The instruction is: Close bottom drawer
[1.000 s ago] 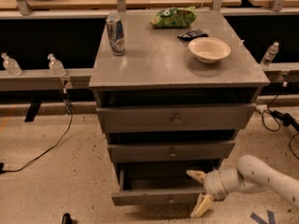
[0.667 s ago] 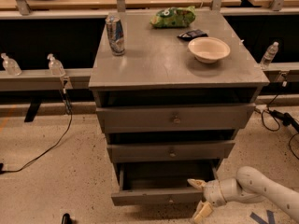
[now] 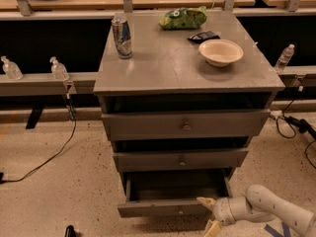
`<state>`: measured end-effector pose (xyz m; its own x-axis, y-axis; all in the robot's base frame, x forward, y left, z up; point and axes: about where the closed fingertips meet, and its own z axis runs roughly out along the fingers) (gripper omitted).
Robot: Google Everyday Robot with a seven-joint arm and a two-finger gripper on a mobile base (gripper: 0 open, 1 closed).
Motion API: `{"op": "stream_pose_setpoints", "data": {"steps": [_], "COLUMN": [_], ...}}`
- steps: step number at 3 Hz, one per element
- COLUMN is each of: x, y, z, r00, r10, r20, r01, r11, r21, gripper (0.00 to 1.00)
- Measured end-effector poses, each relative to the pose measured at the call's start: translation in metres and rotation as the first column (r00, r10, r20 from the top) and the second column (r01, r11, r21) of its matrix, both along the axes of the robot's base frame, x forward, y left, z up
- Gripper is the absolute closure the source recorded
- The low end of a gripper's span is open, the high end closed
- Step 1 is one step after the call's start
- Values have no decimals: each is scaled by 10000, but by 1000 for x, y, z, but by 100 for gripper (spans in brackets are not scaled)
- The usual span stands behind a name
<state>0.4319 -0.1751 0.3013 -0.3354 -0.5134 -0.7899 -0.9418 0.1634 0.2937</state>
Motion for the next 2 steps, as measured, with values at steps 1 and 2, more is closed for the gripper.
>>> {"op": "stream_pose_setpoints", "data": {"steps": [1, 2], "x": [7, 10], "y": [-7, -21], "z": [-15, -50], "r00": [9982, 9939], "r10": [-469, -325], "r20": [361, 1056], "r01": [495, 463], "r11": [9960, 9903], "r21": [-748, -1309], "gripper": [0, 18]}}
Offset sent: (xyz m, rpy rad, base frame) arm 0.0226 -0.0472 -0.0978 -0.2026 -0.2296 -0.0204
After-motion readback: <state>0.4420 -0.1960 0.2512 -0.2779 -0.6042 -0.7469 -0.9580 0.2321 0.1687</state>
